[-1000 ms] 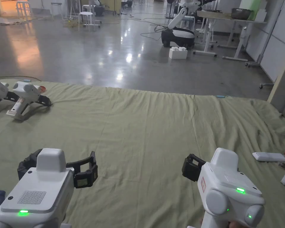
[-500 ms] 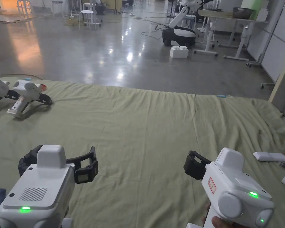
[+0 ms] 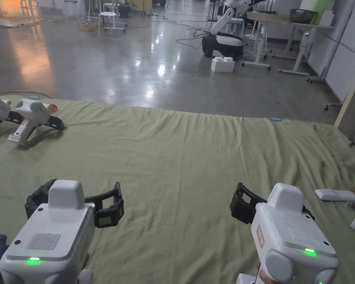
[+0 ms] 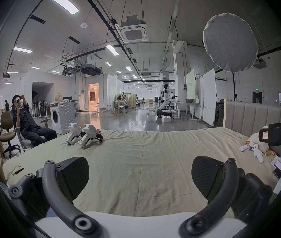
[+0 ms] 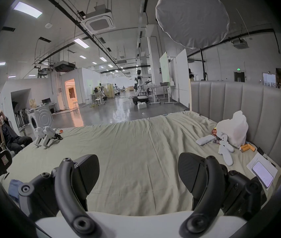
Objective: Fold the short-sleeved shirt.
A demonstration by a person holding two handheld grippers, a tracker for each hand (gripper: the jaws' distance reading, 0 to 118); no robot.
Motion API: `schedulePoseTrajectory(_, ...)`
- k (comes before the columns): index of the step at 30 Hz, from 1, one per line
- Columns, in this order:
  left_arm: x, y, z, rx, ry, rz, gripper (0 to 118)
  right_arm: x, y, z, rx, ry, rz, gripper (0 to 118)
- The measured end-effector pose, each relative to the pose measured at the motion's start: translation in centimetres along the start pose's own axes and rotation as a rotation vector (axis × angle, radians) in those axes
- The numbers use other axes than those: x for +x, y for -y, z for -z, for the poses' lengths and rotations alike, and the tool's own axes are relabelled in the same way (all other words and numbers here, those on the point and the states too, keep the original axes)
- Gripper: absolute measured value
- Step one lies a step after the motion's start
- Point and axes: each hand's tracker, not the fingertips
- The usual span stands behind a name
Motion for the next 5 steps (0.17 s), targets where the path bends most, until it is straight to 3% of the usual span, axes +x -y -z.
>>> schedulePoseTrajectory(5, -0.09, -0.01, 0.14, 0.000, -0.002, 0.001, 118, -0.36, -0.11, -0.14, 0.056, -0.002, -0.029, 97)
